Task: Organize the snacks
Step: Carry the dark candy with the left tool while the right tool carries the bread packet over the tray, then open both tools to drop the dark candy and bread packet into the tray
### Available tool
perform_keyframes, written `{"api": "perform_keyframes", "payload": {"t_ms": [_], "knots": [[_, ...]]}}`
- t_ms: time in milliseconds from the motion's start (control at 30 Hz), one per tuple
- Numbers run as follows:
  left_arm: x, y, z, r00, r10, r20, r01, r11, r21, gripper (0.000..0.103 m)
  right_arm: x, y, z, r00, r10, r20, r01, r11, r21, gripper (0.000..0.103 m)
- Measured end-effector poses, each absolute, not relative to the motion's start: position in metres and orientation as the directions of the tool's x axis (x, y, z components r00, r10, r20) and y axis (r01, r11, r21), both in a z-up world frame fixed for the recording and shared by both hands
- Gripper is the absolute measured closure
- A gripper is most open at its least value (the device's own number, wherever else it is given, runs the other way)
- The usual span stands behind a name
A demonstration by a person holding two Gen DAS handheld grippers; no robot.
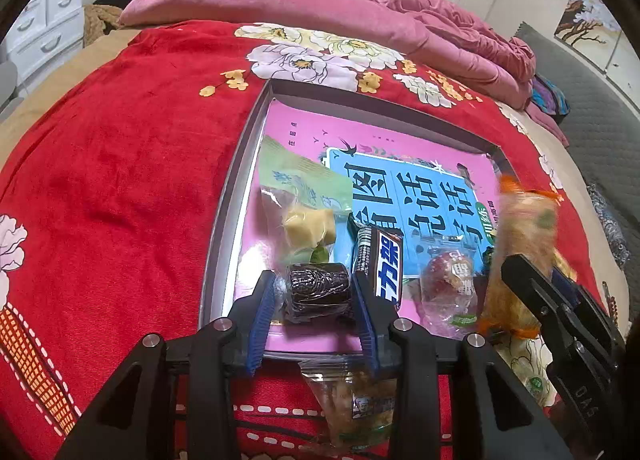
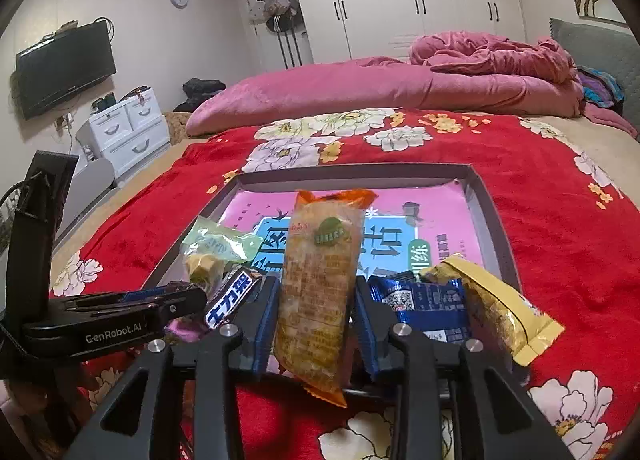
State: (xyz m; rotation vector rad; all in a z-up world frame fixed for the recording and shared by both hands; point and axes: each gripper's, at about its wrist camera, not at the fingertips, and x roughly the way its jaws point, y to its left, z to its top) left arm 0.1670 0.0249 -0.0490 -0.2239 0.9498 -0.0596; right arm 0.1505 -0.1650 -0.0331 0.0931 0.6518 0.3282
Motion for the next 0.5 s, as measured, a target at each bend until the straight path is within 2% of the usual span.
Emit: {"api": "perform_keyframes", "payload": {"t_ms": [67,267,400,500], "knots": [[0.167,0.025,-0.049,0.582,-0.148,-0.8,-0.048,0.975,-0.216,0.063,0.15,-0.167,-0.032,0.753,0.318,-0.577,-0.259,0.948,0.185,0.054],[0.167,0.025,-0.049,0.582,-0.154,-0.799,-0.046,0.974,-0.222,0.063,0.145,-0.174,-0.023,0.78,0.31,-0.544,-0.249,0.951,0.185,0.053],[0.167,0.026,-0.049,0.582,-0.158,-0.798,-0.046,0.973,-0.226,0.057,0.138,-0.179,-0.015,0.797,0.31,-0.519,-0.25,0.951,0.182,0.046],[0.163,0.027,-0.044,0.597,-0.175,-0.783,-0.034,0.97,-0.242,0.052,0.133,-0.182,-0.014,0.798,0.305,-0.519,-0.245,0.952,0.184,0.045]]}}
